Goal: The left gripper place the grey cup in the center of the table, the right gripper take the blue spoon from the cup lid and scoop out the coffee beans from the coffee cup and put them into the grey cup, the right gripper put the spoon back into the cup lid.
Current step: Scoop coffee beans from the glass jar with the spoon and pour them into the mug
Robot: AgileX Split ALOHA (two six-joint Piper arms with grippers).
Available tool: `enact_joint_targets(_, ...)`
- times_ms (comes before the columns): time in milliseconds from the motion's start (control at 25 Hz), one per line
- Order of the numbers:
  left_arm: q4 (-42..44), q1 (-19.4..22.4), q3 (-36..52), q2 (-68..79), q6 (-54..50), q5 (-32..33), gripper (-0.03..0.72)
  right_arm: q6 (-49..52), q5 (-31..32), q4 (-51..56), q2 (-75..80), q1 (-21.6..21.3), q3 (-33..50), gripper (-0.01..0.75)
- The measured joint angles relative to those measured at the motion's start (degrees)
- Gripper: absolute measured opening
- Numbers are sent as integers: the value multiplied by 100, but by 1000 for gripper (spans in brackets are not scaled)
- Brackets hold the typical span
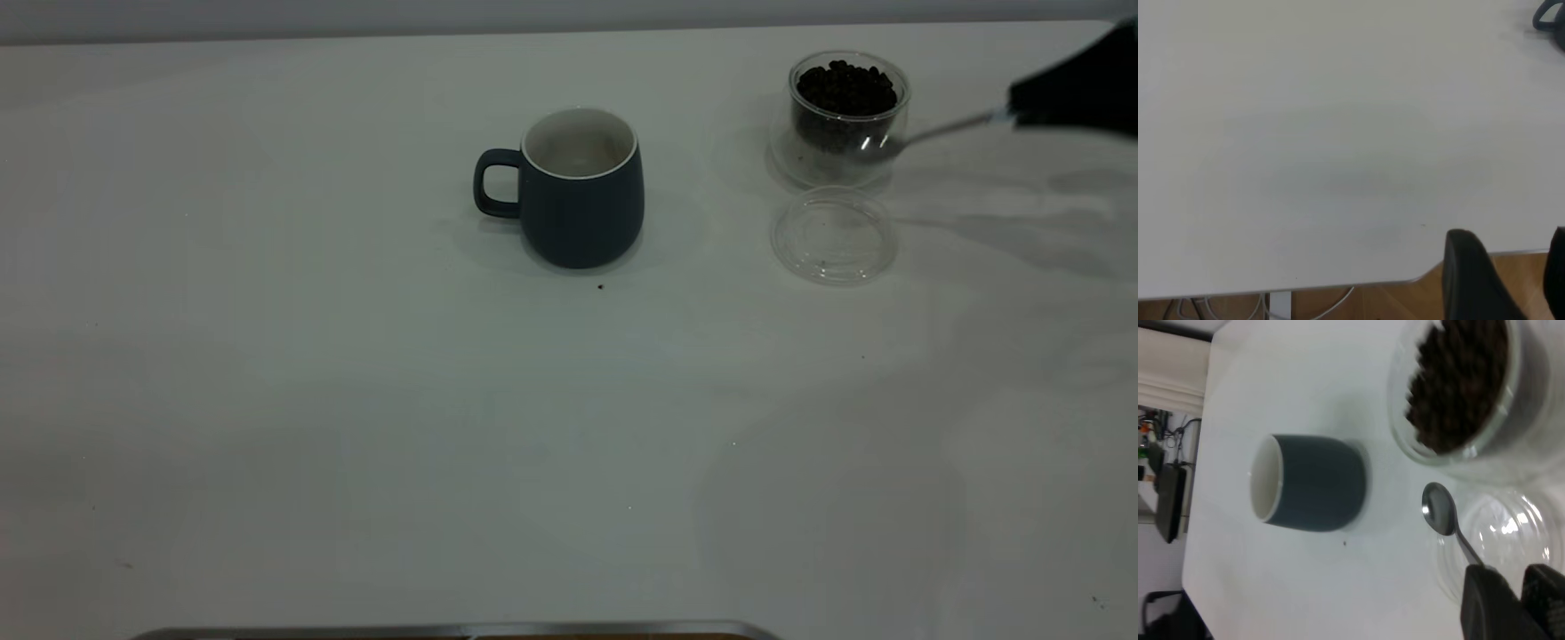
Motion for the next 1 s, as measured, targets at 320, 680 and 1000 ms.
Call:
enact_joint_targets(320, 0, 0, 0, 0, 0, 0, 338, 789, 90, 114, -478, 231, -720, 97)
enact_joint_targets(680, 0, 0, 0, 0, 0, 0, 338, 1785, -329, -241, 448, 617, -1861, 97)
enact_joint_targets(1000, 0, 0, 0, 0, 0, 0, 338, 1845, -588, -270, 782, 624, -1928, 97)
